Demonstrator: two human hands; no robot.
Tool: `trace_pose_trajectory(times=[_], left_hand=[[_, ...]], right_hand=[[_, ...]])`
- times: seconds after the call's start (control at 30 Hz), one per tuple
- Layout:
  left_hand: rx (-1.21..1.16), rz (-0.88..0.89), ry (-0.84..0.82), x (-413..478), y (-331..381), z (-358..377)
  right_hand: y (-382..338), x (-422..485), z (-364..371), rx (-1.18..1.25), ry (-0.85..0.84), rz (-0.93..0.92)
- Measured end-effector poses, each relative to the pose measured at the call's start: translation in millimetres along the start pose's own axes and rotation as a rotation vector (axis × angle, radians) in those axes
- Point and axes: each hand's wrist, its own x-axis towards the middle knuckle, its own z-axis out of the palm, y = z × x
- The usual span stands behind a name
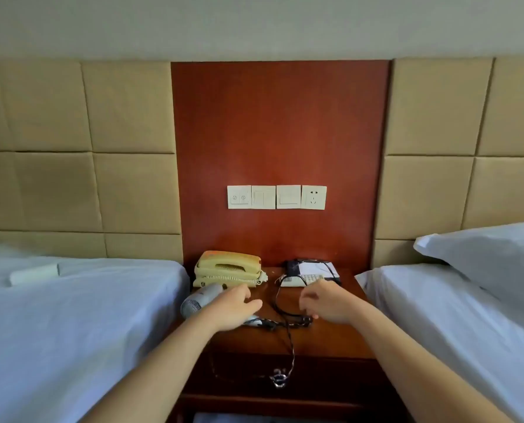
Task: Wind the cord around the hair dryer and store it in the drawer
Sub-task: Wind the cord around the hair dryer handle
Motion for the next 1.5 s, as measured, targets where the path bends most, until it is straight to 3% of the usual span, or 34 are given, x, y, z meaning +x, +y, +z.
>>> trace_pose_trajectory(times=[0.17,0.3,0.43,0.77,0.93,1.03,1.17,1.5], left_hand=[[-0.044,-0.08,-0.091,30,-30,49],[0.142,-0.163,0.154,43,-47,82],[-0.176,-0.448,0.242,53,-59,98],[-0.653,-0.346,0.368,65,-63,126],[-1.067,-0.341,0.223,78,-51,127],[-1.232,-0.397,0.289,81,-47,126],[-1.492,-0.562,0.396,88,-61,118],[-1.416,-0.614,0.432,130,-50,110]], right_hand=[[29,27,50,-0.002,-0.068,0.009],[35,40,80,0.104,0.037,-0.003],[43,53,111,0.194,0.069,-0.046],[55,85,131,0.382,0.076,0.018],[49,96,140,0.165,0.069,-0.068],[45,98,151,-0.019,0.048,-0.048],[39,97,153,-0.079,0.073,0.01],[42,106,159,-0.093,0.121,-0.073]])
